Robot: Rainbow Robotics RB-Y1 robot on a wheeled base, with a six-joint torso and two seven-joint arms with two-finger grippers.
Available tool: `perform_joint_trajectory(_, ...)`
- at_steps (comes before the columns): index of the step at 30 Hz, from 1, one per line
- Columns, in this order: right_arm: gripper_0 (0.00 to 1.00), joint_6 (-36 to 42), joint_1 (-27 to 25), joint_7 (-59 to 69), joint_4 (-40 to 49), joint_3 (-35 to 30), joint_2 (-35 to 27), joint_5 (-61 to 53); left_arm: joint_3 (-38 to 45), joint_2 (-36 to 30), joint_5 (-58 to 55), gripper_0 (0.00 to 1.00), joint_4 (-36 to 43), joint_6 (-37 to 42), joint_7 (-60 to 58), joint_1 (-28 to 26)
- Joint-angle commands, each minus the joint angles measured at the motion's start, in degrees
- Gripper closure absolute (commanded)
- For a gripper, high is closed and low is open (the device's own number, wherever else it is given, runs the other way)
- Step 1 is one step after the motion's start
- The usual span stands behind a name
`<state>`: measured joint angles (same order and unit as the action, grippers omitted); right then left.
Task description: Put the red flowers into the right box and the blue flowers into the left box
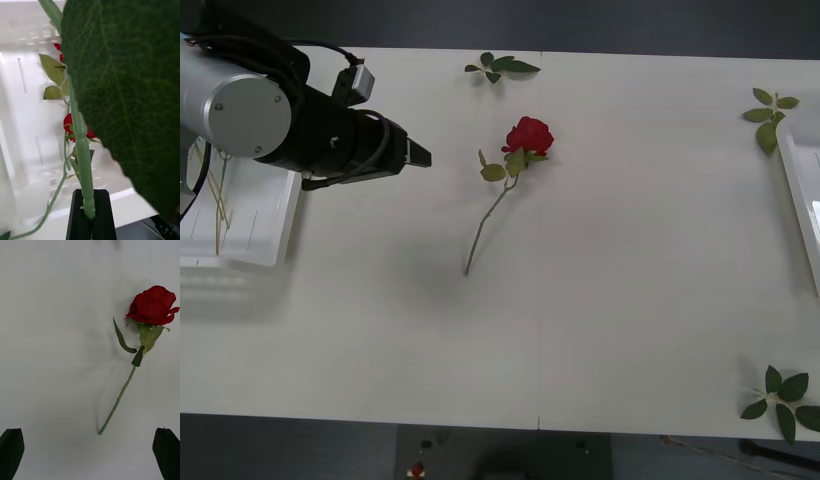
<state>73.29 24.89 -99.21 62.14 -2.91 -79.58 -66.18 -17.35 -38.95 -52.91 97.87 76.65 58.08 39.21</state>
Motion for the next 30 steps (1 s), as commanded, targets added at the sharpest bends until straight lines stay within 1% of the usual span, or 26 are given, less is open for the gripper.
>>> perform_joint_trajectory(1,1.0,-3.9,-1.4,0.2,-1.9,-0.9,2.1,4.5,-2.1,4.7,7.5,0.0,0.2,4.8,-5.7,5.6)
perform_joint_trajectory(3,1.0,-5.4,-1.7,0.1,-2.5,-0.9,3.6,7.6,-3.9,7.0,10.9,0.0,-1.5,6.1,-7.6,7.5)
perform_joint_trajectory(6,1.0,-6.8,-2.4,0.3,-2.5,-0.8,6.5,14.9,-9.0,10.9,19.9,0.0,-5.0,6.8,-10.6,10.5)
perform_joint_trajectory(9,1.0,-8.3,-2.7,0.4,-3.3,-0.9,8.7,17.9,-13.4,13.7,25.8,0.0,-9.5,6.7,-13.4,12.8)
perform_joint_trajectory(11,1.0,-9.9,-2.7,0.2,-4.3,-0.8,9.4,18.1,-15.3,15.6,27.1,0.0,-12.9,6.1,-14.9,14.3)
perform_joint_trajectory(19,1.0,-10.6,-2.7,-0.1,-4.7,-0.8,10.1,17.5,-18.2,21.4,30.5,0.0,-19.3,5.2,-16.5,16.7)
perform_joint_trajectory(20,0.93,-10.5,-2.7,-0.3,-4.7,-0.7,10.1,17.6,-18.3,22.3,31.0,0.0,-19.8,5.2,-16.7,16.8)
perform_joint_trajectory(21,0.77,-10.5,-2.7,-0.4,-4.7,-0.6,10.1,17.6,-18.5,23.0,31.6,0.0,-20.3,5.2,-16.9,16.8)
perform_joint_trajectory(22,0.55,-10.5,-2.7,-0.5,-4.7,-0.3,10.1,17.5,-19.1,23.7,32.3,0.0,-20.5,5.2,-17.0,16.8)
perform_joint_trajectory(23,0.43,-10.5,-2.7,-0.5,-4.6,-0.1,10.1,17.5,-19.6,24.1,32.8,0.0,-20.6,5.2,-17.2,16.8)
perform_joint_trajectory(24,0.22,-10.5,-2.7,-0.5,-4.7,0.3,10.1,17.5,-20.5,24.9,33.9,0.0,-20.9,5.2,-17.7,16.8)
perform_joint_trajectory(26,0.15,-10.5,-2.7,-0.5,-4.6,0.4,10.0,17.7,-21.9,25.8,34.6,0.0,-21.7,5.2,-18.4,16.8)
perform_joint_trajectory(30,0.14,-10.5,-2.7,-0.5,-3.7,0.4,10.1,17.7,-23.4,28.5,37.4,0.0,-23.7,4.9,-19.9,16.9)
